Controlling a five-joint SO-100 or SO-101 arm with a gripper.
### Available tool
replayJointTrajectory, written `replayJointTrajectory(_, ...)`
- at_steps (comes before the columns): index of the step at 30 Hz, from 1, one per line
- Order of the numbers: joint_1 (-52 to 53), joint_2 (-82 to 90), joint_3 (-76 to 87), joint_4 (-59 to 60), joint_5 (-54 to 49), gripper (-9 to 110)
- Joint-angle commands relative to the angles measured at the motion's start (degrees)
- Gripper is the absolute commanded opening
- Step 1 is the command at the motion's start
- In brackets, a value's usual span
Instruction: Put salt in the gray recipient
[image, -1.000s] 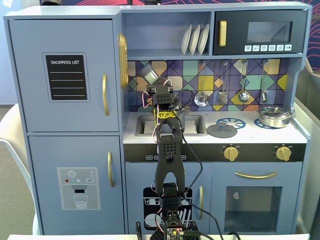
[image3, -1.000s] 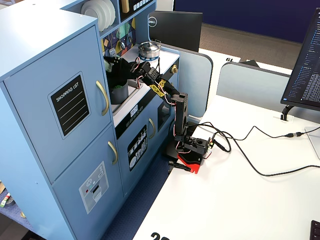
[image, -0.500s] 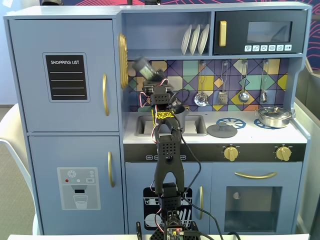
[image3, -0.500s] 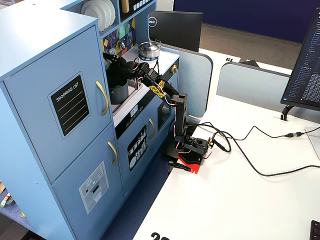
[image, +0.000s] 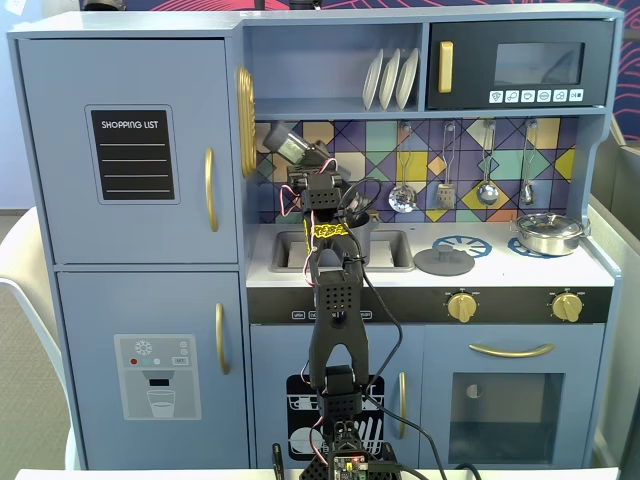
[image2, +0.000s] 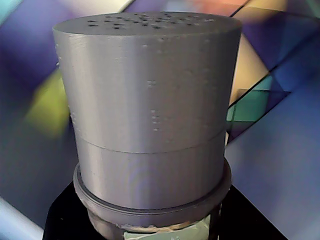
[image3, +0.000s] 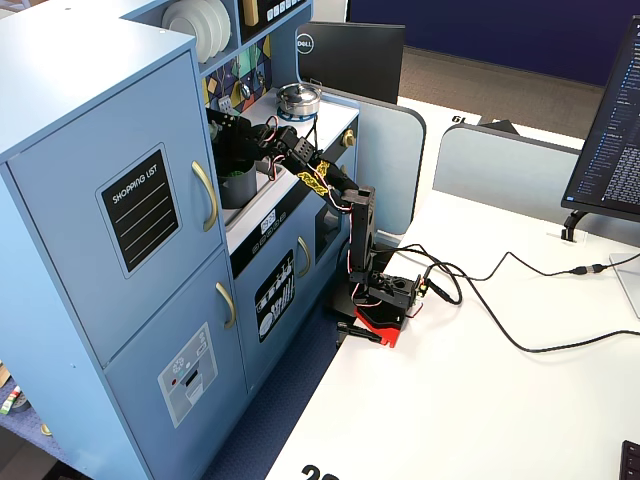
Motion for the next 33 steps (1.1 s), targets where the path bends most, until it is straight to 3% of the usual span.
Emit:
replayJointTrajectory(1,5.3,4.0,-1.3,-1.9,-23.8,0)
replayJointTrajectory(5,16.3,7.3,0.8,-2.7,-52.9,0)
replayJointTrajectory(11,35.2,6.5,1.1,-14.5,-92.8,0)
replayJointTrajectory(17,46.7,6.6,5.4,-19.2,-123.7,0)
replayJointTrajectory(22,50.2,9.6,20.1,-27.4,-131.0,0)
replayJointTrajectory(29,52.2,11.2,37.1,-41.2,-132.9,0)
replayJointTrajectory(33,53.4,10.8,39.4,-42.7,-131.5,0)
